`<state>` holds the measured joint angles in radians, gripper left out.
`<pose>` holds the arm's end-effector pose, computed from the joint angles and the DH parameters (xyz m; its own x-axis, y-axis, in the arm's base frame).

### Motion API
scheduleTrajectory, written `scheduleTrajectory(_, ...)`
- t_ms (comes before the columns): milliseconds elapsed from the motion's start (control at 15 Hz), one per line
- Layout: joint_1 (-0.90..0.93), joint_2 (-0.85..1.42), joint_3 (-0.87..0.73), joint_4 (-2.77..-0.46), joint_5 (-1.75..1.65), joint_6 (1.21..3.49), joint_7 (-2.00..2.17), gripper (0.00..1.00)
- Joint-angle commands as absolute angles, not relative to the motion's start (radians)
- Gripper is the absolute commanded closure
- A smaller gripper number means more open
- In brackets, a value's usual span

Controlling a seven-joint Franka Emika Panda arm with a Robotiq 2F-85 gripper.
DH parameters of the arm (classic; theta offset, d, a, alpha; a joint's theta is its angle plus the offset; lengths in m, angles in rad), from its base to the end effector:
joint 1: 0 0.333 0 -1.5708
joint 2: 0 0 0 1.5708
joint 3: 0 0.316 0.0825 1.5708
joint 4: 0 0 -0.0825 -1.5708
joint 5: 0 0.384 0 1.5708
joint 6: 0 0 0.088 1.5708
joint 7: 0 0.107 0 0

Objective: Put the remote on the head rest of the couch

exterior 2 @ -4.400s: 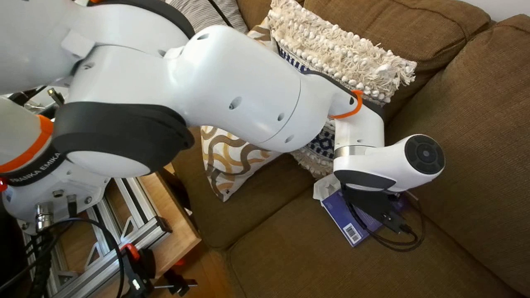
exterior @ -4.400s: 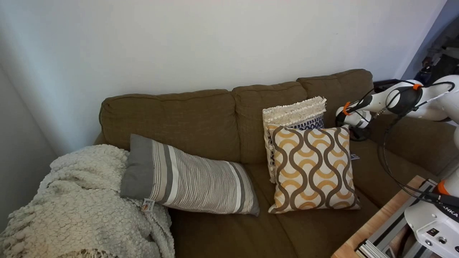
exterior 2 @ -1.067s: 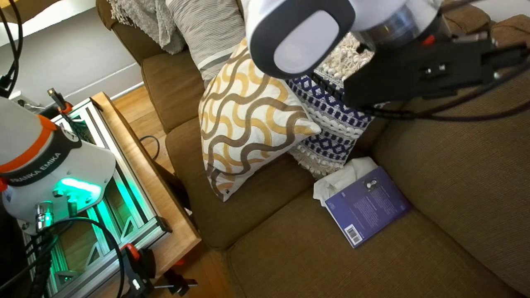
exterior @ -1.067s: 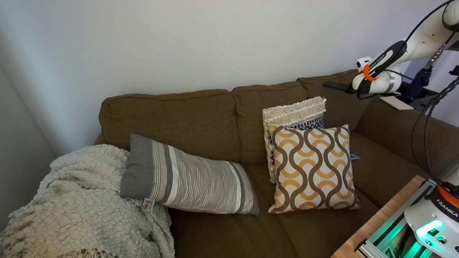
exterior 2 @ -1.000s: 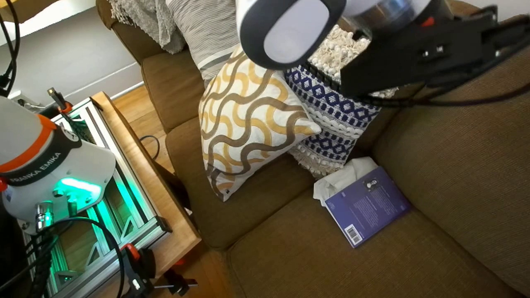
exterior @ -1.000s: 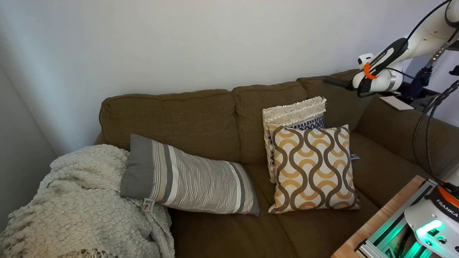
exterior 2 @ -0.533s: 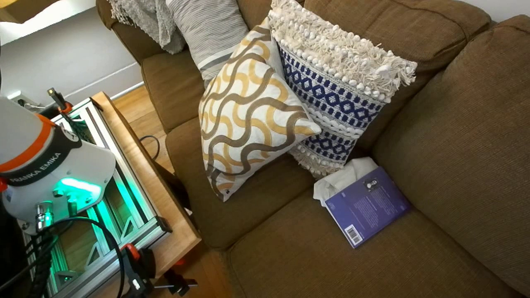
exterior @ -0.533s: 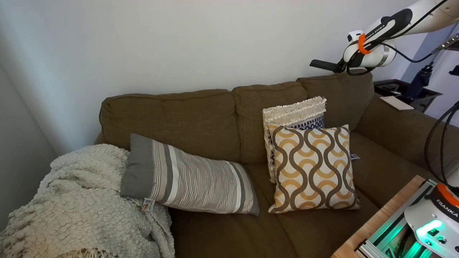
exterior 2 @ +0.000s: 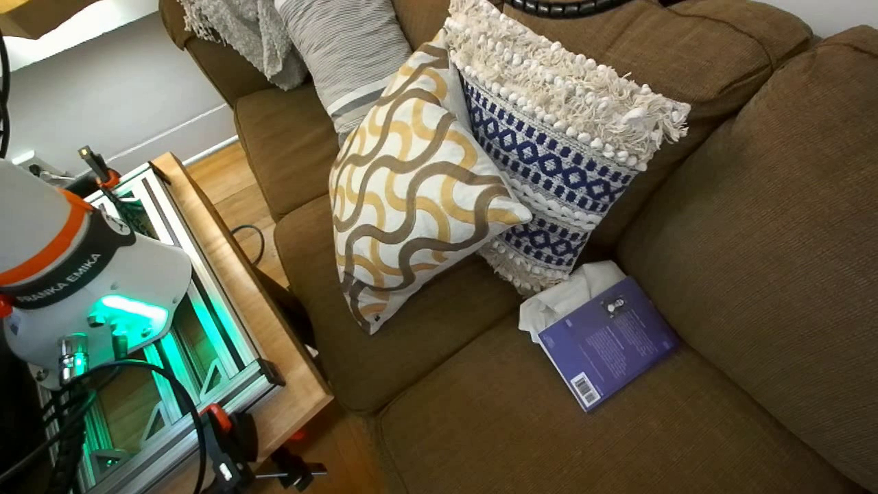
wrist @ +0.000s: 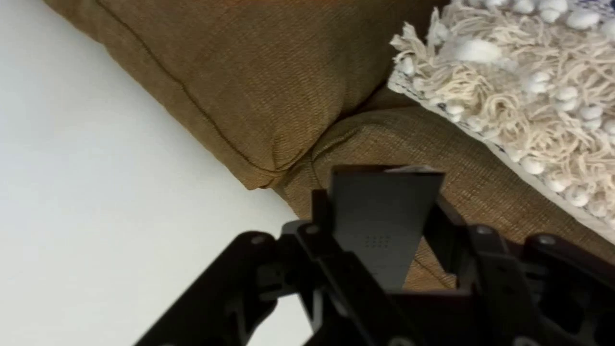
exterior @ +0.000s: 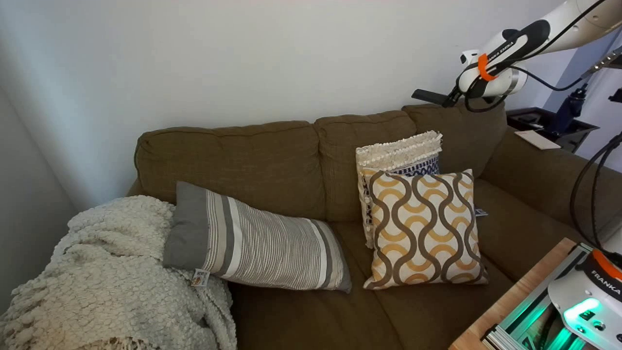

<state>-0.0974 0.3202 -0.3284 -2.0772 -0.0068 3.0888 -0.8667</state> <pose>0.5830 -0.2495 0.3640 0.7687 0.5435 0.3372 0.2996 -0.7717 0.5610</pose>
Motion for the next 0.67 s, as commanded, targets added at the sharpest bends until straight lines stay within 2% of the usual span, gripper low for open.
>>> scheduleTrajectory(0, -0.100, 0.462, -0.289, -1.930, 0.034, 2.981, -0.801, 0.74)
scheduleTrajectory(133, -0.102, 0.531, -0.276, -1.820, 0.064, 2.895, -0.771, 0.74)
scheduleTrajectory(333, -0.211, 0.605, -0.143, -1.629, 0.003, 2.749, -0.650, 0.74)
scheduleTrajectory(600, -0.242, 0.712, -0.075, -1.384, -0.013, 2.522, -0.614, 0.74)
